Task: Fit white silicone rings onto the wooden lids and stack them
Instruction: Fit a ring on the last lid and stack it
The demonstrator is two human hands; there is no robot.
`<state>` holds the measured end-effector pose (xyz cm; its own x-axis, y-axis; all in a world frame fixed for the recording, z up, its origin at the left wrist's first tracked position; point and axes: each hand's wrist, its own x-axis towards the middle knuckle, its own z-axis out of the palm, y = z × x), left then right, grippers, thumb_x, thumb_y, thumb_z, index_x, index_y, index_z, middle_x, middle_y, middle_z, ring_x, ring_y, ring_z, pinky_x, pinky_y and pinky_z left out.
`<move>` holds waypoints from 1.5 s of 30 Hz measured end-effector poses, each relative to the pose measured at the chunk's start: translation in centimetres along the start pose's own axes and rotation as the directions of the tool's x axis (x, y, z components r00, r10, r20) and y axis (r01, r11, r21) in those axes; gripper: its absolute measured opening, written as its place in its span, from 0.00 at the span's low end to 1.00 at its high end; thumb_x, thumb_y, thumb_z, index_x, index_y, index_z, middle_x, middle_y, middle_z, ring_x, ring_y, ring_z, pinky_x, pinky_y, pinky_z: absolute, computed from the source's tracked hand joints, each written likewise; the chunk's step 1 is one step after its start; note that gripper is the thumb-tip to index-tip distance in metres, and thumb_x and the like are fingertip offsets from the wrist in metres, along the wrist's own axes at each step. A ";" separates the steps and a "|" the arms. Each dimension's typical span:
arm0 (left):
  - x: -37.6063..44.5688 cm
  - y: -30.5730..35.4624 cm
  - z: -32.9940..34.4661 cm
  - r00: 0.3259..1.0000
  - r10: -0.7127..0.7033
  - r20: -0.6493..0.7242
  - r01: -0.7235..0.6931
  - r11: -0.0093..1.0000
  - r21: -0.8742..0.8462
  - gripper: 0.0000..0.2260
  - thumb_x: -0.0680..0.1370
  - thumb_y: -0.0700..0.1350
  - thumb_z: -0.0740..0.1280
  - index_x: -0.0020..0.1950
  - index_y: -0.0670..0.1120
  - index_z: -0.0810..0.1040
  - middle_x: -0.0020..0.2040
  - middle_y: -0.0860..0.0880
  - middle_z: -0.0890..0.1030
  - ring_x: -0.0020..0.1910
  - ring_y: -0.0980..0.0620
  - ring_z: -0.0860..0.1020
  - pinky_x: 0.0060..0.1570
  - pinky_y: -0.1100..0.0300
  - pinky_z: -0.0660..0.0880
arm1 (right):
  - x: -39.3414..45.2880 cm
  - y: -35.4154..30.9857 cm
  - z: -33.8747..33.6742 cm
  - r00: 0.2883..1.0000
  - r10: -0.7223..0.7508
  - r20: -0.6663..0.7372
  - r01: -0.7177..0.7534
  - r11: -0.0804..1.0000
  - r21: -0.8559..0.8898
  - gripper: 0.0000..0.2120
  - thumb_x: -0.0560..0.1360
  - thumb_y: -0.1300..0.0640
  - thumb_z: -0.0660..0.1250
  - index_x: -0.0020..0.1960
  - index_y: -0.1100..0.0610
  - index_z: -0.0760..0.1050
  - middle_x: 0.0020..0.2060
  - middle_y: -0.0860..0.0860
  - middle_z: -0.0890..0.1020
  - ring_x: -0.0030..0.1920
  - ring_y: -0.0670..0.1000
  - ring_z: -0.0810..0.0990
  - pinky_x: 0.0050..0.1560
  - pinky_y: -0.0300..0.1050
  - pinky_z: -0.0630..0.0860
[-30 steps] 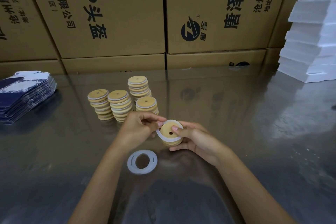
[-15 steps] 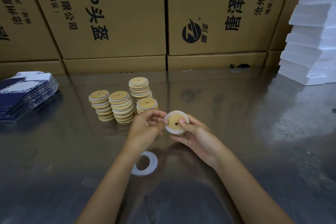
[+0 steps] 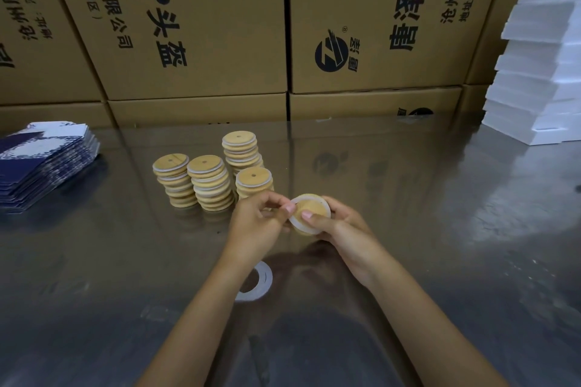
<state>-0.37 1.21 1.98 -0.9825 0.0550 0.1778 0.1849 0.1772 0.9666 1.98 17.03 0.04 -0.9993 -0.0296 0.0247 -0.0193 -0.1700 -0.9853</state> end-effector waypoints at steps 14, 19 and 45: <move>0.3 0.1 -1.0 0.983 -0.069 0.168 0.080 0.995 -0.056 0.03 0.77 0.37 0.70 0.43 0.39 0.81 0.36 0.42 0.84 0.37 0.49 0.83 0.38 0.63 0.81 | -0.1 -0.6 -0.5 1.000 0.022 0.019 -0.025 0.988 0.151 0.11 0.78 0.62 0.67 0.60 0.62 0.80 0.48 0.55 0.85 0.50 0.51 0.83 0.54 0.45 0.74; 0.0 -0.2 0.3 0.997 -0.026 0.078 0.035 0.993 -0.113 0.08 0.77 0.41 0.69 0.44 0.36 0.80 0.33 0.43 0.81 0.33 0.48 0.82 0.37 0.57 0.82 | 0.0 -0.4 -0.4 0.999 0.038 0.015 -0.040 0.976 0.216 0.14 0.78 0.60 0.68 0.62 0.62 0.80 0.52 0.56 0.86 0.53 0.52 0.84 0.55 0.43 0.77; -0.6 -1.5 0.8 0.963 0.236 0.128 -0.265 0.770 0.580 0.04 0.77 0.46 0.61 0.46 0.55 0.72 0.34 0.58 0.75 0.35 0.56 0.72 0.36 0.56 0.69 | 0.1 -0.1 -0.7 0.991 0.079 -0.104 -0.065 0.990 0.128 0.10 0.79 0.59 0.67 0.58 0.63 0.81 0.49 0.58 0.86 0.50 0.53 0.83 0.54 0.45 0.76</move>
<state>-0.02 1.70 0.27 -0.9003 0.2200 0.3755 0.4153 0.6923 0.5901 1.86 17.75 0.02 -0.9957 0.0593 -0.0709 0.0506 -0.2924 -0.9550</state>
